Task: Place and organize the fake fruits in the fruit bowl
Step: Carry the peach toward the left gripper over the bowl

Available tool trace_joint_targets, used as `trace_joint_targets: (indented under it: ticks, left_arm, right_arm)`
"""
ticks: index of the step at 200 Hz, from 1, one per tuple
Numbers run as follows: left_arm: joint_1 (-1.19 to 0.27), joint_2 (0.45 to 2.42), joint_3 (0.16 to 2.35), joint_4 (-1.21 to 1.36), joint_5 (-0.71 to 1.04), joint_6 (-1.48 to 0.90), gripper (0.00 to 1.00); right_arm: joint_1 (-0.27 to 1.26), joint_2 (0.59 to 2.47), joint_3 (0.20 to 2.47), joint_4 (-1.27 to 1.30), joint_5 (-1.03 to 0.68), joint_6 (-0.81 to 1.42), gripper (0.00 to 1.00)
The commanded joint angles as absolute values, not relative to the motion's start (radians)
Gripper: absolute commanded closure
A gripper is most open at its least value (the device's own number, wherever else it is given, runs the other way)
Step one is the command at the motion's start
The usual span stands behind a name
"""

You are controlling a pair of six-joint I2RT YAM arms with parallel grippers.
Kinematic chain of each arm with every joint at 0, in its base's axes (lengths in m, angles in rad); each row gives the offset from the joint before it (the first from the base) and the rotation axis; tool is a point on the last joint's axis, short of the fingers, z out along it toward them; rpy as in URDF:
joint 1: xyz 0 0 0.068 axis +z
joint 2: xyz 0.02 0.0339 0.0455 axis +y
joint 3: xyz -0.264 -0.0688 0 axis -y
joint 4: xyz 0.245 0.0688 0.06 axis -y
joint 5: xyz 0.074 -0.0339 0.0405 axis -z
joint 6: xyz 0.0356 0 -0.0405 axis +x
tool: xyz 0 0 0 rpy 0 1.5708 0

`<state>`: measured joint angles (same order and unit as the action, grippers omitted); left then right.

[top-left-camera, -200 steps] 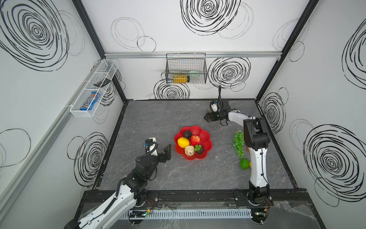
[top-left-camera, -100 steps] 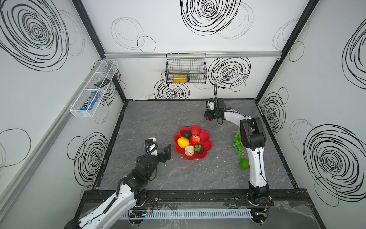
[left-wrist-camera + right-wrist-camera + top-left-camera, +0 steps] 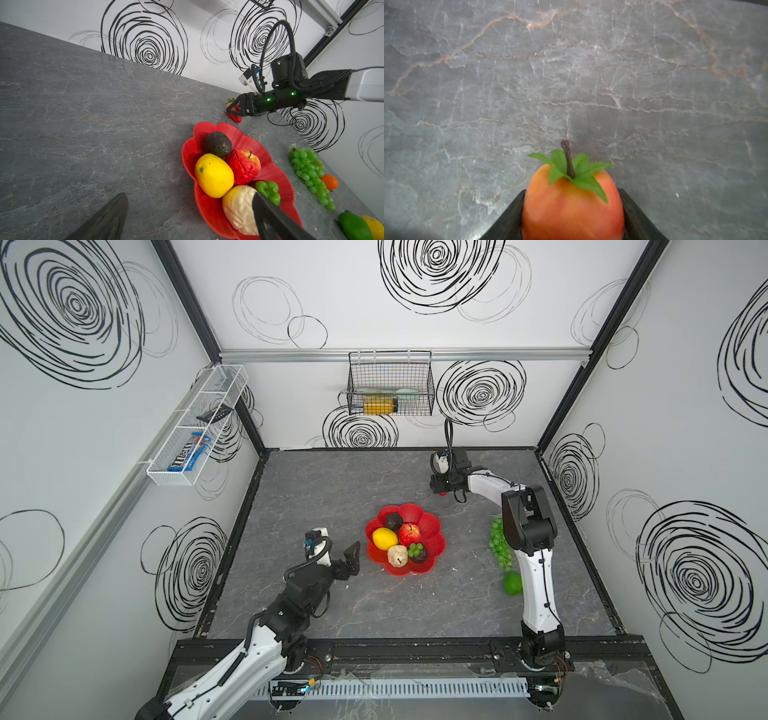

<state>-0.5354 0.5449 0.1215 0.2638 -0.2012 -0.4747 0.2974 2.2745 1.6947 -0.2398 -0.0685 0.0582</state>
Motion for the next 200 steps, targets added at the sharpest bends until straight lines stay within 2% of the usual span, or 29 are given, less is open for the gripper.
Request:
trace_joint_targets:
  ticks: [1,45,76,110,161,200]
  left_arm:
    - [-0.529,0.550,0.118,0.324,-0.181,-0.473,0.03]
    - [-0.527,0.600,0.122,0.376,-0.098,-0.482,0.04]
    - [-0.527,0.676,0.126,0.474,0.042,-0.528,0.07]
    - [-0.533,0.770,0.169,0.540,0.186,-0.603,0.15]
    - [-0.655,0.713,0.288,0.349,0.189,-0.641,0.19]
    - [-0.773,0.681,0.370,0.207,0.174,-0.629,0.26]
  right_arm:
    - [0.305,2.142,1.608,-0.205,-0.098,0.061,0.38]
    - [0.354,1.842,1.320,-0.105,-0.126,0.077,0.39]
    - [0.438,1.615,1.122,-0.077,-0.089,0.105,0.38]
    - [0.560,1.375,0.932,-0.042,-0.108,0.114,0.38]
    - [0.733,1.069,0.691,0.015,-0.131,0.115,0.37]
    - [0.890,0.954,0.545,0.114,-0.080,0.128,0.37]
